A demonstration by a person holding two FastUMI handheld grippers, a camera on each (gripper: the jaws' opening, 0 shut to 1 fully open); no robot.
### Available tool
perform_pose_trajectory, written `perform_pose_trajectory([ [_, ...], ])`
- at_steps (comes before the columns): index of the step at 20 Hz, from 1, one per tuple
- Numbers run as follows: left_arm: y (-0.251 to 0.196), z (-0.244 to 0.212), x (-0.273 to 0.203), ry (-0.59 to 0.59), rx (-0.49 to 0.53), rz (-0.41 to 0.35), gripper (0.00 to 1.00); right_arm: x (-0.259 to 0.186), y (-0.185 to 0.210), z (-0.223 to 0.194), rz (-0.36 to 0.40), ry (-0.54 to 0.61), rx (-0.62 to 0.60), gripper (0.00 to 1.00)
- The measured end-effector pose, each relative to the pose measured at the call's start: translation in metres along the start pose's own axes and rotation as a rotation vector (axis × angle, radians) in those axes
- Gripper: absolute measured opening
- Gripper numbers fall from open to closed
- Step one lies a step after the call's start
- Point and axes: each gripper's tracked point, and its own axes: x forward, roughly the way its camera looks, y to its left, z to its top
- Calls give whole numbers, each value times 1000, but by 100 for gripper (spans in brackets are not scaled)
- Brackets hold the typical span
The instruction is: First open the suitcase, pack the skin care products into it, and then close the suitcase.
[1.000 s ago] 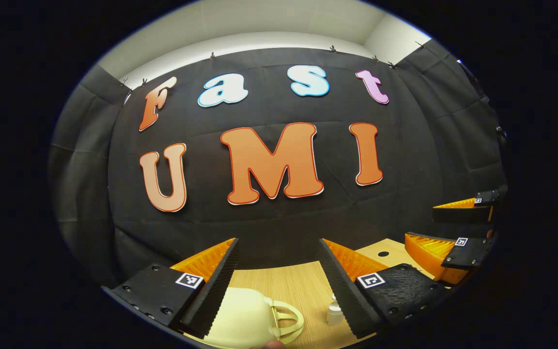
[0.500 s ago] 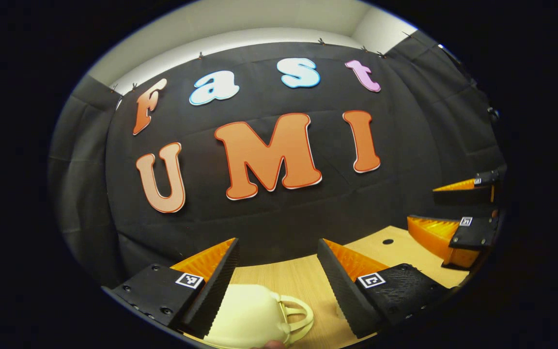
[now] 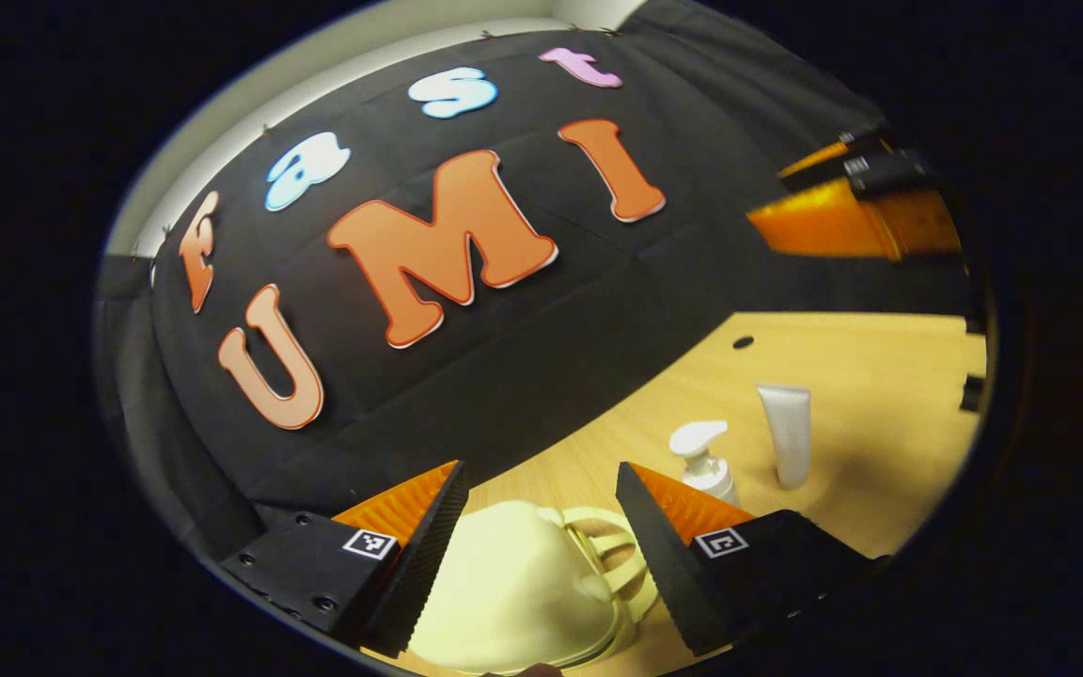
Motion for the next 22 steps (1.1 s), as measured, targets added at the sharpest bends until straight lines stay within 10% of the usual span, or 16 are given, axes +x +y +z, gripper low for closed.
perform_pose_trajectory([
  [10,-62,-85,22,159,284,-156,98,2,-33,-20,-69,47,-56,95],
  [18,-61,-117,45,257,466,-122,91,-3,-53,-30,-101,65,-71,95],
  [22,-63,-120,52,272,534,-127,51,-6,-62,-30,-109,59,-74,96],
])
